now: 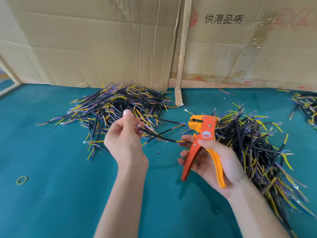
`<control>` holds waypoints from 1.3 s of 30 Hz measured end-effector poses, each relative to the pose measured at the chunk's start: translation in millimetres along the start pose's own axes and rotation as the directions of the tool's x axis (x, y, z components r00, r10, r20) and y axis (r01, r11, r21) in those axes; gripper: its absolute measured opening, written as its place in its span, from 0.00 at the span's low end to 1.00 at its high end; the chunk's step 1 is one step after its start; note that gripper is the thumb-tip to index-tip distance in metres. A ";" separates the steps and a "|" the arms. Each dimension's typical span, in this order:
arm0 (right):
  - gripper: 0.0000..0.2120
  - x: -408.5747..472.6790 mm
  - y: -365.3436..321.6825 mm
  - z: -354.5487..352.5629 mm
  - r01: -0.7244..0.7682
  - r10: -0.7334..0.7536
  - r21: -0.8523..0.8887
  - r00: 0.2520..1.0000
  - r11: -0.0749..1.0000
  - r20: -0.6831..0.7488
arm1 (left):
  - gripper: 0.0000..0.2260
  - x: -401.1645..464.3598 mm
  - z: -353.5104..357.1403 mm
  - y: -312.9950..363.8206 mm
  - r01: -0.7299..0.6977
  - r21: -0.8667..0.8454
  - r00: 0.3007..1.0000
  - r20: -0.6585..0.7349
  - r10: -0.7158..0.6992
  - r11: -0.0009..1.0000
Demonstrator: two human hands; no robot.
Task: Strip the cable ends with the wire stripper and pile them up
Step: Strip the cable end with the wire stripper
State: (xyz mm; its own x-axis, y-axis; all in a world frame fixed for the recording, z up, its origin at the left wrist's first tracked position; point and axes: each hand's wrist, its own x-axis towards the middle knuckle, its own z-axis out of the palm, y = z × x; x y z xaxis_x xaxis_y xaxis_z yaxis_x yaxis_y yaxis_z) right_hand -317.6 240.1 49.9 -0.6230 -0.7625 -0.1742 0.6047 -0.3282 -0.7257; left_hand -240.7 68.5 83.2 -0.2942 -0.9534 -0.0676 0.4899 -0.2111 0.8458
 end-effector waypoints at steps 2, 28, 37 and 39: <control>0.26 3.1 11.4 11.0 -0.012 0.012 0.007 1.000 1.000 0.002 | 0.12 -4.8 15.8 -1.7 -0.035 -0.066 0.995 -0.091 0.029 0.997; 0.14 -0.1 18.7 27.5 -0.145 0.145 -0.004 0.985 0.989 0.096 | 0.18 -23.0 51.3 -17.9 -0.285 0.114 0.956 0.101 0.274 0.952; 0.26 -1.4 -2.0 8.1 -0.063 0.064 -0.039 0.998 0.997 0.007 | 0.14 -12.8 10.9 -17.3 -0.408 0.341 0.848 0.484 0.214 0.847; 0.28 -1.1 -6.3 5.8 -0.007 0.007 0.001 1.000 1.000 0.027 | 0.12 -16.9 1.7 -22.9 -0.406 0.385 0.830 0.535 0.158 0.829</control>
State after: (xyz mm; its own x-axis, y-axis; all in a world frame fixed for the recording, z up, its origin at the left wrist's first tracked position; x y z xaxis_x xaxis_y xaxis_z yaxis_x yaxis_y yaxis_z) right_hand -317.8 239.8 58.5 -0.6051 -0.7795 -0.1617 0.6095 -0.3230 -0.7240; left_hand -248.4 89.8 65.8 -0.6060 -0.7092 0.3603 0.2092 0.2949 0.9324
